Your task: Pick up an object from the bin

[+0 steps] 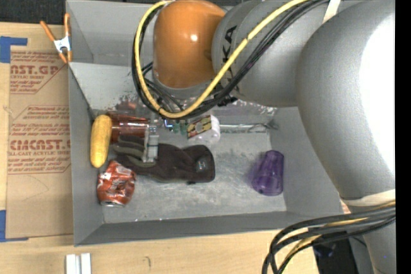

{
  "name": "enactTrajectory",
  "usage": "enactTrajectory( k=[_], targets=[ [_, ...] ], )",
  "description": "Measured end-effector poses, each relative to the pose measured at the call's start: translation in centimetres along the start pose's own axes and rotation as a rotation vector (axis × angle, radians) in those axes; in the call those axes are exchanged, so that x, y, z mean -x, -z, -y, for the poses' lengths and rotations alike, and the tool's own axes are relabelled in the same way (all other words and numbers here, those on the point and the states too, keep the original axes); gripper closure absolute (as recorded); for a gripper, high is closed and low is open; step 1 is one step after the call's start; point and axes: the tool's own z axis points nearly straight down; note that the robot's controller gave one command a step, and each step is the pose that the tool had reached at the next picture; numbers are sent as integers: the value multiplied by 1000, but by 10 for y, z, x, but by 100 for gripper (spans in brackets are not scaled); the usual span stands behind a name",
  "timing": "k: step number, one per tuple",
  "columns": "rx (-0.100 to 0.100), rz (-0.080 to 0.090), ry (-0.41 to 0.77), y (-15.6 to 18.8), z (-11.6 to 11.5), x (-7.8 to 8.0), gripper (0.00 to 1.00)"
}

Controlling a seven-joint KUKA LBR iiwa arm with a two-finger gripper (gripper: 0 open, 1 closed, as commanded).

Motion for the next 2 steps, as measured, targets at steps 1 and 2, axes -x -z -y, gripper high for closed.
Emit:
enactTrajectory(
  k=[1,2],
  targets=[
    [1,7,-2,5,1,1,0],
    [3,12,-23,-51,23,-12,0]
  ],
)
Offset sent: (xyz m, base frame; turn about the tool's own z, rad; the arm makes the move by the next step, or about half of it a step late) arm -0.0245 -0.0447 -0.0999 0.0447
